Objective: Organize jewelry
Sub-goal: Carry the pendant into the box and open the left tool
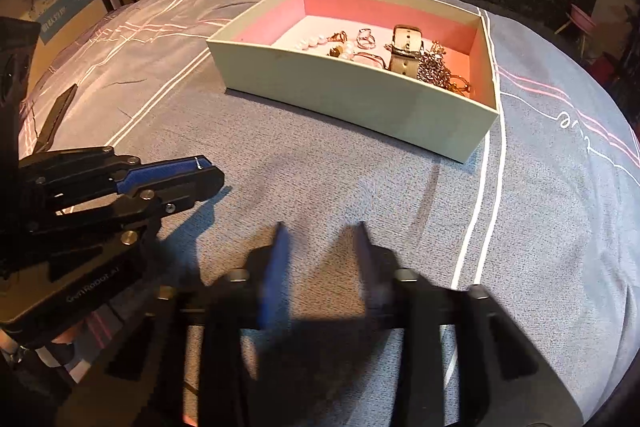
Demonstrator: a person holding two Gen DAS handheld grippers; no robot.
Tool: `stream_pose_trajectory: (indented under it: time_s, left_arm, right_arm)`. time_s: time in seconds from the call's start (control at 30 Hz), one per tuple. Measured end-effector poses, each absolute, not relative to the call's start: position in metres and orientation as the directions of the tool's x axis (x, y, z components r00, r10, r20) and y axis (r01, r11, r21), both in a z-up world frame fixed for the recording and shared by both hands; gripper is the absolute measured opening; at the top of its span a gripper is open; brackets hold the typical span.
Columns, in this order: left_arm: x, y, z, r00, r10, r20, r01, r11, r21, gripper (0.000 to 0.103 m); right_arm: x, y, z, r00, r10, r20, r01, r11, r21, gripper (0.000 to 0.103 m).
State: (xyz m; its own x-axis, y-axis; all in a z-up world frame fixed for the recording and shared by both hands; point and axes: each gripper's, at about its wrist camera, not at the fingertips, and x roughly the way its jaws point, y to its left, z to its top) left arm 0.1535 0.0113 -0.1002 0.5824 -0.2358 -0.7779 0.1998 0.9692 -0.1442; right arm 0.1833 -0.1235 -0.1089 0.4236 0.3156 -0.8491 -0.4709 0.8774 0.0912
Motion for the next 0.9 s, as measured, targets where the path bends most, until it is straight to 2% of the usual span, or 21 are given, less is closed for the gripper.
stream_pose_trajectory:
  time_s: [0.13,0.33,0.5,0.9]
  left_arm:
    - [0.154,0.010,-0.101,0.579,-0.236,-0.781,0.201,0.969,-0.144,0.011]
    - [0.163,0.006,-0.096,0.567,-0.237,-0.789,0.197,0.969,-0.149,0.011]
    - [0.182,0.004,-0.072,0.594,-0.252,-0.764,0.193,0.967,-0.169,0.011]
    - [0.268,-0.004,-0.002,0.670,-0.132,-0.731,0.122,0.990,-0.066,0.011]
  right_arm:
    - [0.173,-0.116,-0.107,0.433,0.306,-0.848,-0.504,0.862,0.054,0.001]
    - [0.168,-0.118,-0.104,0.436,0.334,-0.836,-0.496,0.864,0.086,0.001]
    - [0.179,-0.129,-0.089,0.465,0.353,-0.812,-0.476,0.873,0.107,0.001]
    - [0.264,-0.140,-0.018,0.610,0.319,-0.726,-0.390,0.918,0.076,0.001]
